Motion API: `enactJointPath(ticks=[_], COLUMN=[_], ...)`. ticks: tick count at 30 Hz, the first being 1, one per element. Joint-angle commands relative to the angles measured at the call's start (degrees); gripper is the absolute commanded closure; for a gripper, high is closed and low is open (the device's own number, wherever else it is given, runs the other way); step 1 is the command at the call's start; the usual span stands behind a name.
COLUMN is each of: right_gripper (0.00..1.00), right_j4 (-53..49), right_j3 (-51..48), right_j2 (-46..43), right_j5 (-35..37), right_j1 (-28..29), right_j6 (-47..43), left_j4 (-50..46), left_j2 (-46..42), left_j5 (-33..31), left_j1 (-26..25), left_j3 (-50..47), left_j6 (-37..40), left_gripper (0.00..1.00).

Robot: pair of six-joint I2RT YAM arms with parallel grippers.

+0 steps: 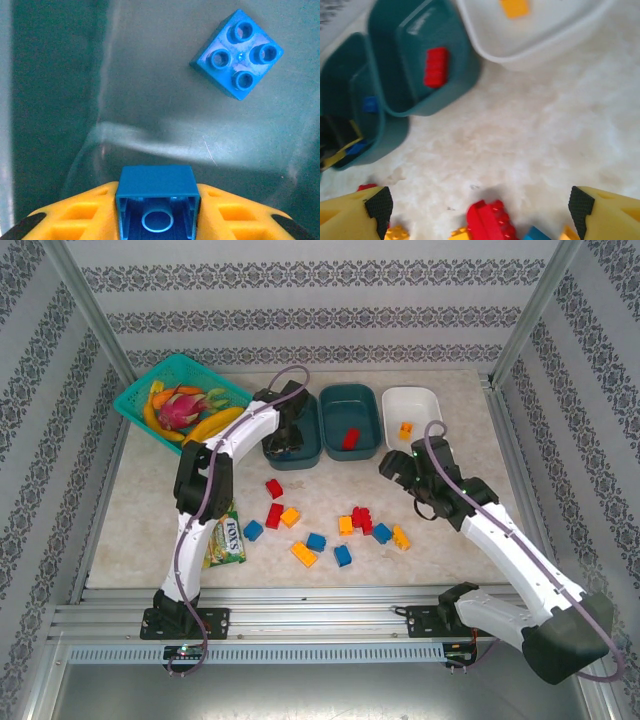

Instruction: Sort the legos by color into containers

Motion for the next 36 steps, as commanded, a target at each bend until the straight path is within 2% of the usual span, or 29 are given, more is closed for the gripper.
enactJointPath(ticks=[1,8,15,21,25,28,36], right_gripper=[0.12,0.19,0.18,0.18,0.19,0.18,0.12], right_j4=[-9.92,-20.14,-16.41,-16.40,-12.30,-7.99,1.00], right_j3=[-1.87,-3.16,-9.70,-12.01,-17.78,-21.63,-24.76], right_j2=[-1.28,1.78,0.72,-0.26,-5.43,-6.81,-4.96], right_j5=[2.24,-5.10,-13.18,-17.17,-17.03,-16.70,-14.43], right_j1=[-1.65,-6.27,-6.17,-5.84,-5.47,-5.15,-3.98], right_j6=[7.44,13.19,26.48,40.54,56.52,65.28,75.03], left_j4=[-3.44,-3.52,1.22,9.65,13.05,15.06,13.87], left_j2=[1.55,-0.55,-10.40,-24.86,-33.49,-38.64,-43.98], left_j5=[0.98,1.27,1.89,3.27,3.64,4.59,4.72], left_j1=[-0.80,-1.06,-4.04,-10.55,-14.69,-16.96,-19.23], left_j3=[2.30,4.15,2.30,-12.16,-22.83,-28.85,-33.44], left_j6=[0.81,0.86,2.92,4.62,2.86,1.16,1.84], left_gripper=[0.54,0.38,0.33,0.32,0.32,0.31,0.31])
